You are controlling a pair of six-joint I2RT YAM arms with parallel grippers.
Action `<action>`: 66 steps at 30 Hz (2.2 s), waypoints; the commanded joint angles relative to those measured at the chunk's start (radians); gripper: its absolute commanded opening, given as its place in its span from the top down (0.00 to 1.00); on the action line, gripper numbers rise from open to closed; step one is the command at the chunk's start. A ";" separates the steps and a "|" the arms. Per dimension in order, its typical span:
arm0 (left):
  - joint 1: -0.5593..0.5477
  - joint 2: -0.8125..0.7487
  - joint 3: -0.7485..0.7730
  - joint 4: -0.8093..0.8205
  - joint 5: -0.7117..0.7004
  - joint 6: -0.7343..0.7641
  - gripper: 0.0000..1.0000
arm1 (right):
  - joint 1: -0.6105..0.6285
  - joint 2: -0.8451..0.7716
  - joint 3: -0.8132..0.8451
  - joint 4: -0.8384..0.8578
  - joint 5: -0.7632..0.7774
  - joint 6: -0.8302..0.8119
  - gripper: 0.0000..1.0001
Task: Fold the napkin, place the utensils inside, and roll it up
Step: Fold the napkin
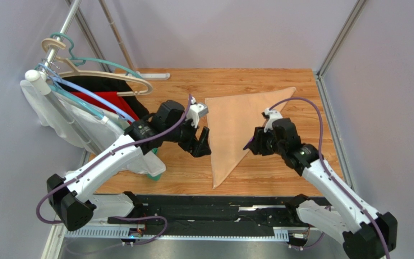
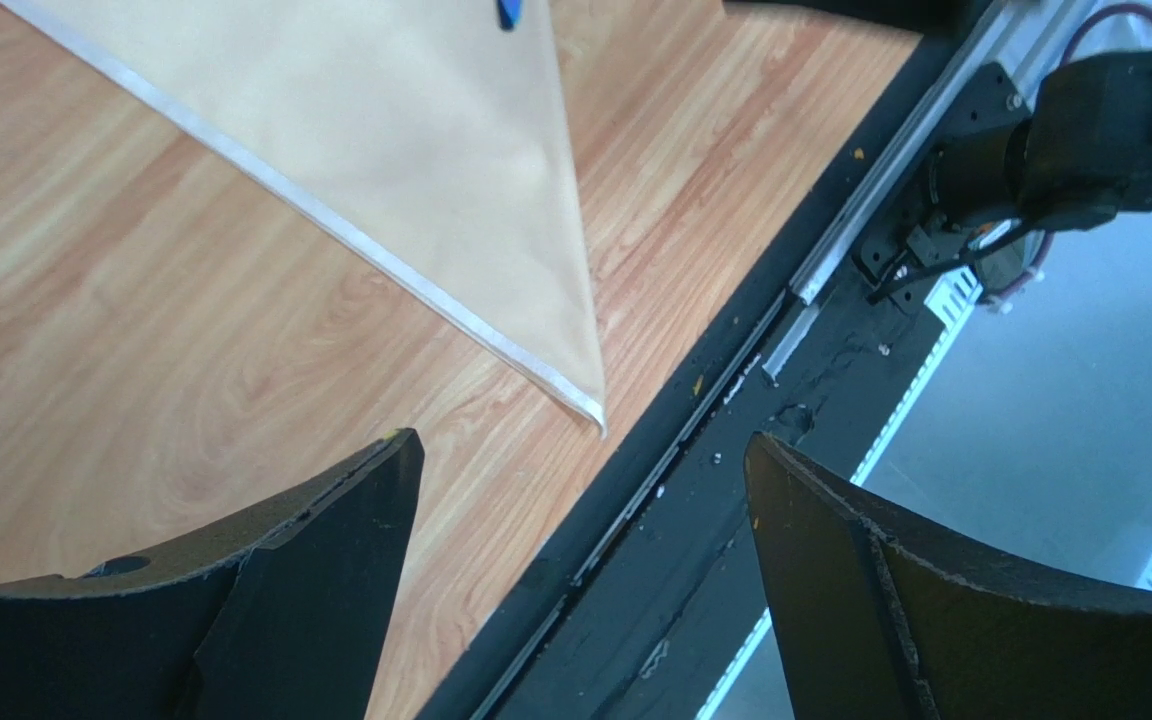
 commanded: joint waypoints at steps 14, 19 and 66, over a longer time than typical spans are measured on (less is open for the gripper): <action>0.131 0.009 -0.004 -0.022 0.132 0.026 0.12 | 0.770 0.228 -0.095 0.346 0.280 -0.053 0.60; 0.145 0.005 -0.024 -0.011 0.143 0.017 0.12 | 0.818 0.353 -0.055 0.369 0.277 -0.079 0.60; 0.286 0.036 -0.148 0.141 0.224 -0.040 0.12 | 0.905 0.491 -0.087 0.339 0.436 0.036 0.59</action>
